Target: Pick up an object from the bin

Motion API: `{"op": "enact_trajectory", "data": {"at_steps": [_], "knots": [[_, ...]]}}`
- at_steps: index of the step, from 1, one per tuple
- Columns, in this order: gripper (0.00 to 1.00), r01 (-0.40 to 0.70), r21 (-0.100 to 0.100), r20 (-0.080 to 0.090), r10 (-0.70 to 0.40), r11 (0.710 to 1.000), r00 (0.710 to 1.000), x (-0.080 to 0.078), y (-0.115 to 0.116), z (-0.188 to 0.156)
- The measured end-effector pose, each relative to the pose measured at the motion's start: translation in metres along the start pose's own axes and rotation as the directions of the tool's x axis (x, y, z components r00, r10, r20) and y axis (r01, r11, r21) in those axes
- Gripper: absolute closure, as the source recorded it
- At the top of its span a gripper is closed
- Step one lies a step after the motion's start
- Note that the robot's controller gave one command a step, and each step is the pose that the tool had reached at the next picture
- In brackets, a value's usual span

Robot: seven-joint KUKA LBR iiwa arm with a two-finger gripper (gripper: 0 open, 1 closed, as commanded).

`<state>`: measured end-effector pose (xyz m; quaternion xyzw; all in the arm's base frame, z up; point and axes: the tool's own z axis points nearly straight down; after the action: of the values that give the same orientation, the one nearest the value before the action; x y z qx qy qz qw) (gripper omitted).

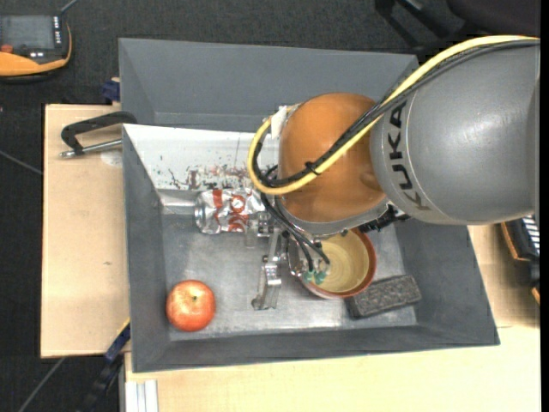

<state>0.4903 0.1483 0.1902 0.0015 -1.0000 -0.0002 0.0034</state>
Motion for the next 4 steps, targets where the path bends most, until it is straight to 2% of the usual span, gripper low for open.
{"op": "enact_trajectory", "data": {"at_steps": [1, 2, 3, 4], "knots": [[0.00, 0.161, 0.001, 0.000, -0.161, 0.987, 0.987, -0.023, -0.055, 0.023], [0.00, 0.237, 0.005, 0.009, -0.237, 0.972, 0.971, -0.072, -0.134, 0.025], [0.00, 0.386, 0.005, 0.008, -0.386, 0.923, 0.923, -0.094, -0.175, 0.121], [1.00, 0.387, 0.005, 0.015, -0.387, 0.922, 0.922, -0.096, -0.172, 0.116]]}}
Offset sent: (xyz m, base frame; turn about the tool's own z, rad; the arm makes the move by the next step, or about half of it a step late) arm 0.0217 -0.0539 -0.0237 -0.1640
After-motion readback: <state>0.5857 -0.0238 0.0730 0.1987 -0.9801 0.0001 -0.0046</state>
